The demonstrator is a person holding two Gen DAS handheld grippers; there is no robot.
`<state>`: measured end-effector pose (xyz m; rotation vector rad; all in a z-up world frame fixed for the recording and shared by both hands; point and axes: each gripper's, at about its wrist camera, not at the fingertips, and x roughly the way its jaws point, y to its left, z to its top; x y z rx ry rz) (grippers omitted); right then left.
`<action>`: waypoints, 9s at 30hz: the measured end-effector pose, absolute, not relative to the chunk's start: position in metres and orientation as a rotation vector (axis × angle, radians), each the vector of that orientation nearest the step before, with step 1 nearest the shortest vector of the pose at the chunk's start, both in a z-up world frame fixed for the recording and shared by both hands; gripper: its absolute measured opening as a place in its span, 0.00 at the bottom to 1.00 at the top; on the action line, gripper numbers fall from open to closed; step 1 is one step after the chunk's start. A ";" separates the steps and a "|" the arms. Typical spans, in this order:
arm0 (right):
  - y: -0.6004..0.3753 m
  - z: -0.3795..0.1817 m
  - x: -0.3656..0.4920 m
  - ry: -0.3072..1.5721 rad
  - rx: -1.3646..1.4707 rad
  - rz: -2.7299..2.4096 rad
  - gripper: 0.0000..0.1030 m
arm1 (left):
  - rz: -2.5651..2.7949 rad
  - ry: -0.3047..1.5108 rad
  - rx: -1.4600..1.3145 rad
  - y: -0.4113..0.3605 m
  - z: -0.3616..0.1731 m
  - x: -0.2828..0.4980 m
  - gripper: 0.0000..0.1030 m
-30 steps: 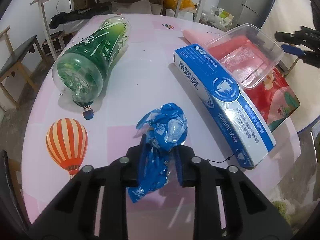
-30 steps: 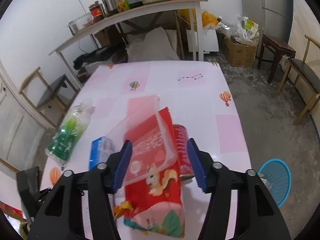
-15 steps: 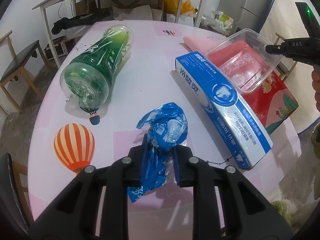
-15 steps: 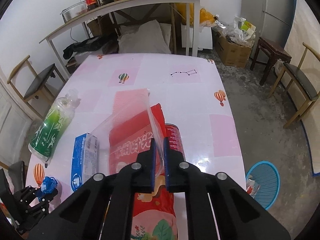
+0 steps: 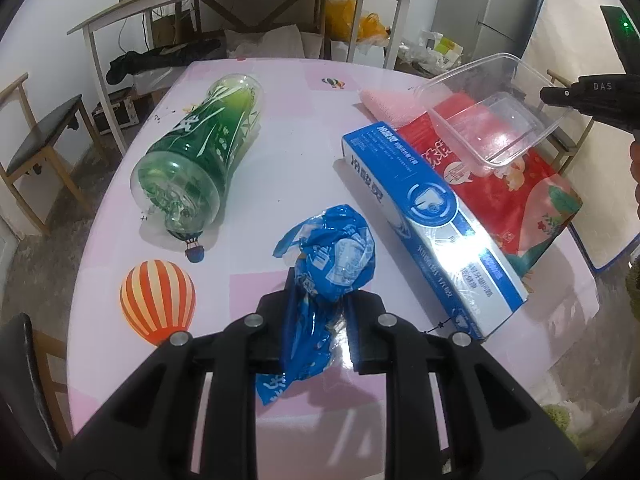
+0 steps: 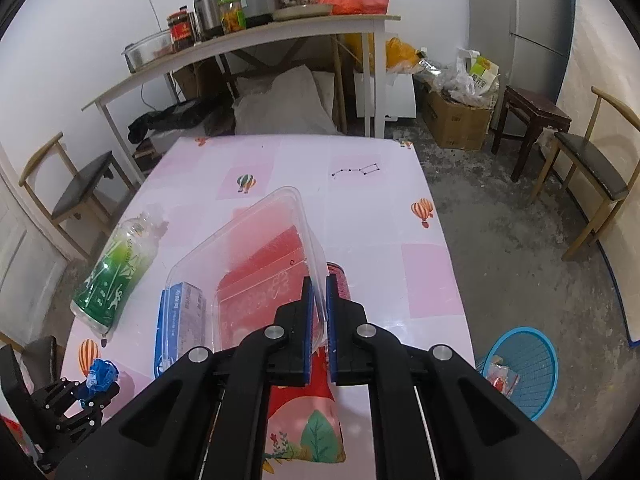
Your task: Collect trash
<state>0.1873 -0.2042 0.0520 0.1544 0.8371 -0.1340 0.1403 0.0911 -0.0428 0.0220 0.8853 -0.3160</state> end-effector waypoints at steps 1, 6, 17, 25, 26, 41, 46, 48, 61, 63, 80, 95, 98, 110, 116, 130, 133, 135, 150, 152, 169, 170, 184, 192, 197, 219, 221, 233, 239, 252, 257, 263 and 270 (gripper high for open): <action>-0.206 0.054 0.185 0.831 0.158 -0.136 0.06 | -0.316 0.881 0.023 0.091 -0.041 0.140 0.19; -0.216 0.064 0.169 0.796 0.176 -0.146 0.06 | -0.319 0.861 0.030 0.088 -0.033 0.135 0.19; -0.251 0.088 0.124 0.704 0.221 -0.201 0.06 | -0.397 0.791 0.026 0.072 0.003 0.122 0.19; -0.320 0.098 0.056 0.613 0.318 -0.392 0.06 | -0.604 0.688 0.054 0.005 0.059 0.133 0.19; -0.331 0.097 0.045 0.603 0.333 -0.425 0.06 | -0.645 0.676 0.053 -0.007 0.066 0.134 0.19; -0.491 -0.017 -0.111 0.707 0.619 -0.938 0.06 | -1.201 1.006 0.264 -0.320 0.053 0.157 0.19; -0.530 -0.077 -0.112 0.817 0.698 -0.967 0.06 | -1.213 1.149 0.383 -0.407 0.003 0.153 0.20; -0.542 -0.095 -0.110 0.850 0.713 -0.967 0.06 | -1.197 1.210 0.391 -0.434 -0.016 0.157 0.20; -0.606 -0.189 -0.070 0.914 0.790 -0.967 0.55 | -1.111 1.150 0.335 -0.504 -0.038 0.176 0.63; -0.599 -0.184 -0.077 0.903 0.778 -0.969 0.55 | -1.114 1.120 0.341 -0.493 -0.029 0.177 0.63; -0.510 -0.059 -0.108 0.686 0.719 -0.832 0.71 | -1.104 0.880 0.184 -0.268 0.071 0.147 0.65; -0.396 0.024 0.014 0.724 0.561 -0.450 0.77 | -0.702 0.822 0.036 -0.038 0.043 0.144 0.67; -0.365 0.035 0.045 0.746 0.520 -0.362 0.77 | -0.613 0.827 0.032 -0.013 0.031 0.143 0.68; -0.259 0.050 0.110 0.856 0.375 -0.116 0.77 | -0.461 0.930 -0.032 0.056 -0.022 0.136 0.68; -0.219 0.045 0.128 0.911 0.344 -0.023 0.77 | -0.461 0.966 -0.034 0.062 -0.039 0.132 0.68; -0.086 -0.003 0.170 1.105 0.150 0.267 0.77 | -0.343 1.000 -0.085 0.111 -0.057 0.130 0.68; -0.067 -0.017 0.183 1.130 0.048 0.234 0.77 | -0.315 1.000 -0.104 0.123 -0.057 0.129 0.68; -0.060 -0.027 0.191 1.150 0.005 0.218 0.77 | -0.304 1.002 -0.115 0.129 -0.058 0.129 0.68; -0.111 0.004 0.174 1.107 0.262 0.246 0.67 | -0.447 0.912 -0.202 0.137 -0.048 0.123 0.68; -0.108 -0.010 0.176 1.149 0.284 0.246 0.67 | -0.508 0.910 -0.199 0.129 -0.047 0.123 0.68; -0.104 -0.021 0.158 1.142 0.287 0.308 0.66 | -0.566 0.913 -0.205 0.119 -0.048 0.116 0.68; -0.106 -0.020 0.152 1.138 0.251 0.285 0.65 | -0.568 0.913 -0.196 0.117 -0.048 0.116 0.68; -0.080 -0.065 0.154 1.163 -0.099 0.142 0.31 | -0.551 0.906 -0.178 0.116 -0.047 0.113 0.68; -0.077 -0.060 0.143 1.140 -0.110 0.161 0.13 | -0.547 0.912 -0.175 0.116 -0.048 0.113 0.68; -0.087 -0.049 0.132 1.122 0.028 0.266 0.12 | -0.548 0.914 -0.175 0.113 -0.048 0.115 0.68; -0.090 -0.059 0.132 1.079 0.020 0.272 0.37 | -0.508 0.919 -0.178 0.109 -0.045 0.137 0.68; -0.089 -0.063 0.134 1.085 0.022 0.273 0.37 | -0.505 0.931 -0.187 0.108 -0.046 0.142 0.68; -0.100 -0.051 0.143 1.068 0.133 0.308 0.37 | -0.481 0.952 -0.180 0.108 -0.051 0.153 0.68; -0.111 -0.040 0.171 1.089 0.406 0.378 0.56 | -0.463 0.949 -0.191 0.116 -0.052 0.152 0.68; -0.057 -0.070 0.231 1.291 0.510 0.315 0.68 | -0.480 0.955 -0.225 0.123 -0.058 0.133 0.68; -0.039 -0.077 0.243 1.311 0.464 0.263 0.68 | -0.501 0.959 -0.242 0.121 -0.061 0.126 0.68; -0.022 -0.076 0.245 1.293 0.377 0.209 0.67 | -0.504 0.944 -0.246 0.126 -0.058 0.117 0.68; -0.024 -0.073 0.242 1.271 0.346 0.192 0.58 | -0.480 0.922 -0.268 0.135 -0.053 0.111 0.68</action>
